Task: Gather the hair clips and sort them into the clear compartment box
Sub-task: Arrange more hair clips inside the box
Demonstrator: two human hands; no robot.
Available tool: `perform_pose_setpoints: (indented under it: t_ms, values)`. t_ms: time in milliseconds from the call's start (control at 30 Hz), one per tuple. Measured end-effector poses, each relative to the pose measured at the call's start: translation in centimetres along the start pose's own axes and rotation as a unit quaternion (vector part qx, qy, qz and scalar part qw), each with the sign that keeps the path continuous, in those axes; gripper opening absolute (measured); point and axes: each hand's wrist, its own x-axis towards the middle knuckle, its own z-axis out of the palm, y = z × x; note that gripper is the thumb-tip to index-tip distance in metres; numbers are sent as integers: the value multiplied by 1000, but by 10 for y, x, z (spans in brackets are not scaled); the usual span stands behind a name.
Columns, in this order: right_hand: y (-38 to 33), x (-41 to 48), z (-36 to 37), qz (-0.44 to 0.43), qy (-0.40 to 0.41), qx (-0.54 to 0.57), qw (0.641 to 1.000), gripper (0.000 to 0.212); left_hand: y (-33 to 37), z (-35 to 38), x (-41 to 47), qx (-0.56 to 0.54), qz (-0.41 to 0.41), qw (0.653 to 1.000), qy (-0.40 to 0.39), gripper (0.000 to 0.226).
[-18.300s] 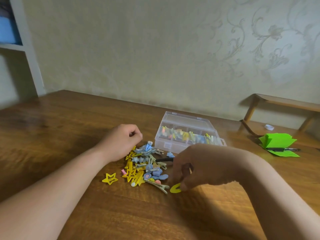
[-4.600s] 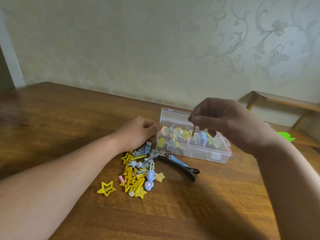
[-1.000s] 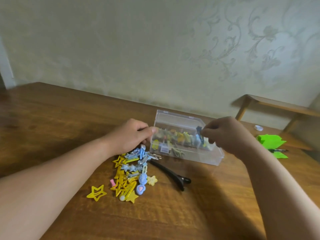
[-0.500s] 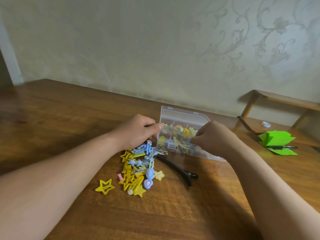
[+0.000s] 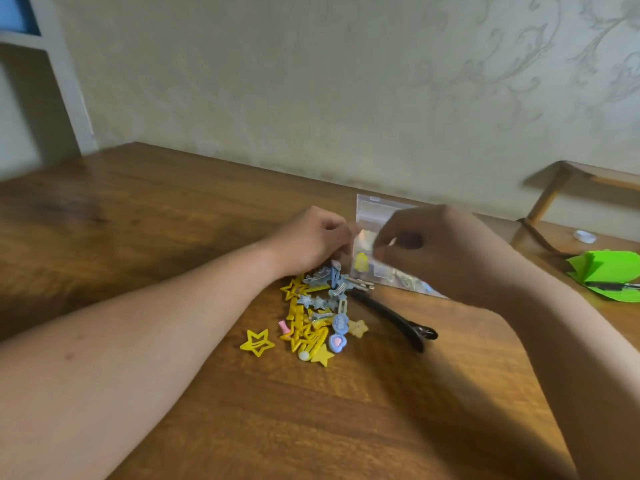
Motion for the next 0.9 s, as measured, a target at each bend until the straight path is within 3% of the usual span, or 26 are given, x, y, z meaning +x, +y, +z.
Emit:
perform_pose_setpoints:
  t_ms: [33,200,400,533,633,733,900]
  values:
    - [-8,-3,1,-27,-45,18,998,4,0,0,0,1,-2,1000,7,51]
    - [-24,-9,14,-105,-205,-10,973,24,-5,0,2,-28,-24,999,9,47]
    - [-18,-6,19,-102,-233,-57,966,17,-5,3,5,-42,-27,999,22,44]
    - [-14,-8,1,-94,-197,31,975,6,-6,3,6,-38,-16,999,19,46]
    - [6,-4,-20,-33,-71,151,985,3,-5,3,6,-7,-4,1000,18,49]
    - [36,-2,-29,68,51,154,984,3,-9,2,6,-6,7,1000,16,54]
    - [62,1,-17,155,19,96,983,11,-12,3,5,-15,5,1000,8,47]
